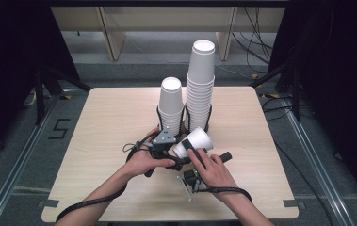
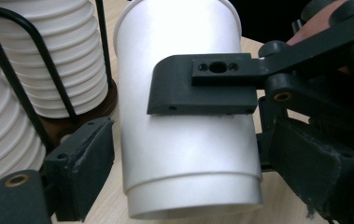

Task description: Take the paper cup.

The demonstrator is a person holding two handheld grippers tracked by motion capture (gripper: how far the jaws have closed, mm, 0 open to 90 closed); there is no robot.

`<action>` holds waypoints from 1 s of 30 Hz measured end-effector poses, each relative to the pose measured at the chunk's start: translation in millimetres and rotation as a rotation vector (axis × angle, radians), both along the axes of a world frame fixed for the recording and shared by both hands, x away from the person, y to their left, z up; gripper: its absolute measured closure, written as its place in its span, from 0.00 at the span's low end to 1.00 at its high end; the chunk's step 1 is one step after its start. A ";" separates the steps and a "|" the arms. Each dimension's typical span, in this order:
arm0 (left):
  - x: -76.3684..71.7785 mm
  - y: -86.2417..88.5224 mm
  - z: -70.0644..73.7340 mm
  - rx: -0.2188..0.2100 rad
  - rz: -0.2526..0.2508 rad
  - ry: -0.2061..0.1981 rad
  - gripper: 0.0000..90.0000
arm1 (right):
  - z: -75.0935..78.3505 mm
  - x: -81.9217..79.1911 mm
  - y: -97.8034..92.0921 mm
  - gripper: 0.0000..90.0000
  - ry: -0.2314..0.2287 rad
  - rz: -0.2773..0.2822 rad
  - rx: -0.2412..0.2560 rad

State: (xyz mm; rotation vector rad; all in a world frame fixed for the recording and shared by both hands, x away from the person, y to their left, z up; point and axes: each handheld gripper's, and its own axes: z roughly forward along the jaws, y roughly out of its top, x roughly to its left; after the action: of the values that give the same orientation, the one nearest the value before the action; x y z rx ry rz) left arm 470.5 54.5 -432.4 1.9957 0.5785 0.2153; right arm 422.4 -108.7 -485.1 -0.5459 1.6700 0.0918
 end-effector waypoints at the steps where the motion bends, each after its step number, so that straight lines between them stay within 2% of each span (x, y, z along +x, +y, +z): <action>1: 0.0 -1.3 -0.7 -0.001 0.003 -0.005 0.16 | -0.1 0.0 -0.2 0.23 0.001 -0.001 0.002; 4: 0.4 -4.1 -2.6 0.009 0.004 -0.008 0.17 | 0.2 -0.1 -1.3 0.23 0.001 -0.007 0.010; 6: 0.8 -5.1 -3.3 0.013 0.004 -0.014 0.19 | 3.1 1.3 0.1 0.23 -0.017 0.030 -0.021; 9: 1.0 -6.5 -4.1 0.015 0.012 -0.024 0.20 | 3.1 0.8 -0.7 0.23 -0.010 0.017 -0.025; 10: 1.4 -6.2 -3.5 0.027 0.007 -0.020 0.21 | 3.4 0.8 -0.8 0.23 -0.009 0.017 -0.031; 13: 2.0 -7.1 -3.6 0.028 0.014 -0.031 0.22 | 3.4 0.7 -1.0 0.23 -0.011 0.016 -0.031; 20: 4.3 -9.2 -3.5 0.034 0.013 -0.015 0.22 | 2.2 0.3 -0.6 0.23 -0.014 0.015 -0.009; 21: 4.8 -9.1 -3.8 0.034 0.011 -0.015 0.21 | 1.0 0.4 -0.6 0.23 -0.009 0.019 0.013; 26: 5.8 -10.4 -5.0 0.021 0.008 -0.011 0.21 | 2.3 0.3 -0.9 0.23 -0.015 0.026 -0.004; 30: 5.7 -10.7 -3.6 0.030 0.007 -0.012 0.22 | 3.2 0.5 -1.1 0.23 -0.017 0.024 -0.010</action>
State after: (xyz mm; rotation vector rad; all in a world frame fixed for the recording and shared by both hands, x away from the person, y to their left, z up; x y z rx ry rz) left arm 476.2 43.8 -435.9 2.0207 0.5770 0.2416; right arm 422.9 -109.8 -481.9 -0.5726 1.6487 0.0964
